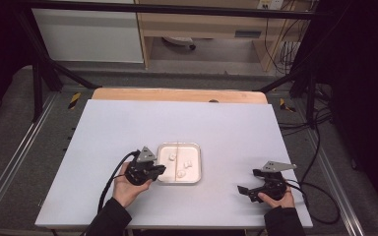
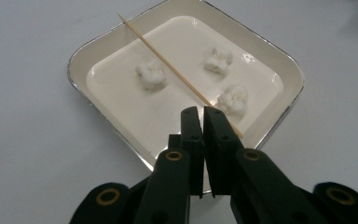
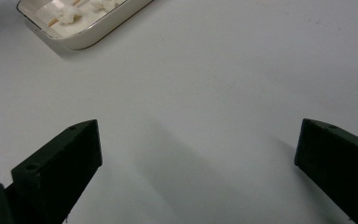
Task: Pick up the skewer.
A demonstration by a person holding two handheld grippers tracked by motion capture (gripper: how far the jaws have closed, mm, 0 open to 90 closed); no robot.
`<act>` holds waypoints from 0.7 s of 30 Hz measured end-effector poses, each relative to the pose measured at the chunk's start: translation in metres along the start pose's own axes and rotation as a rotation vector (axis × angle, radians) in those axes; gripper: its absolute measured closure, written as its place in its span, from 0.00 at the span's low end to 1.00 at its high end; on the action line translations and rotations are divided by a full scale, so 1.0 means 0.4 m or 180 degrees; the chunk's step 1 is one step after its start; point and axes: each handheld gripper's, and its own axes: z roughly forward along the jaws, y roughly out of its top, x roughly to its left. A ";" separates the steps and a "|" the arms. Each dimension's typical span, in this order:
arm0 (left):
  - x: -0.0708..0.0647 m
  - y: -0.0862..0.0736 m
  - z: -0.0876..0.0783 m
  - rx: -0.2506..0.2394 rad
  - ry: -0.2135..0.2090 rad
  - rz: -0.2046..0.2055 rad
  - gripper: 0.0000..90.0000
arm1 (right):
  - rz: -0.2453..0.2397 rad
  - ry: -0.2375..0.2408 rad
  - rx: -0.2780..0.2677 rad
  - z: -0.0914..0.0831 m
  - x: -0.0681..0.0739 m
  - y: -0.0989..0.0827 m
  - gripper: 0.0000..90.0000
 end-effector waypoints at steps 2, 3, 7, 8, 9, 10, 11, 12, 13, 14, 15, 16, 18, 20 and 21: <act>-0.002 0.003 0.006 0.0004 -0.0002 -0.0012 0.98 | 0.0007 0.0004 0.0003 0.000 0.001 0.000 0.01; -0.003 0.005 0.010 0.0002 -0.0005 -0.0014 0.98 | 0.0007 0.0004 0.0003 0.000 0.001 0.000 0.01; -0.010 0.013 0.034 0.0044 -0.0032 -0.0018 1.00 | 0.0002 -0.0005 0.0008 0.000 0.001 0.000 0.01; -0.012 0.014 0.039 0.0048 -0.0039 -0.0014 1.00 | -0.0006 -0.0007 0.0007 0.000 0.000 0.000 0.01; -0.015 0.016 0.046 0.0058 -0.0045 -0.0010 1.00 | -0.0006 -0.0007 0.0007 0.000 0.000 0.000 0.01; -0.017 0.018 0.050 0.0068 -0.0057 -0.0004 1.00 | -0.0010 -0.0006 0.0007 0.000 0.000 0.000 0.01; -0.019 0.020 0.055 0.0077 -0.0083 -0.0007 1.00 | 0.0001 -0.0006 0.0008 0.000 0.001 0.000 0.01; -0.021 0.021 0.059 0.0090 -0.0091 0.0001 1.00 | -0.0006 -0.0004 0.0005 0.000 0.000 0.000 0.01; -0.024 0.022 0.064 0.0101 -0.0094 0.0008 1.00 | -0.0003 -0.0004 0.0003 0.000 0.001 0.000 0.01; -0.028 0.023 0.072 0.0137 -0.0130 0.0024 1.00 | -0.0003 -0.0004 0.0003 0.000 0.000 0.000 0.01; -0.028 0.023 0.072 0.0137 -0.0130 0.0024 1.00 | -0.0003 -0.0004 0.0003 0.000 0.000 0.000 0.01; -0.031 0.023 0.077 0.0146 -0.0142 0.0030 1.00 | -0.0004 -0.0004 0.0003 0.000 0.000 0.000 0.01; -0.036 0.023 0.087 0.0176 -0.0169 0.0069 1.00 | -0.0003 0.0000 0.0004 0.000 0.000 0.000 0.01; -0.039 0.023 0.092 0.0181 -0.0190 0.0072 1.00 | -0.0002 0.0000 -0.0002 -0.001 0.000 0.000 0.01; -0.039 0.023 0.092 0.0181 -0.0190 0.0072 1.00 | -0.0002 0.0000 -0.0002 -0.001 0.000 0.000 0.01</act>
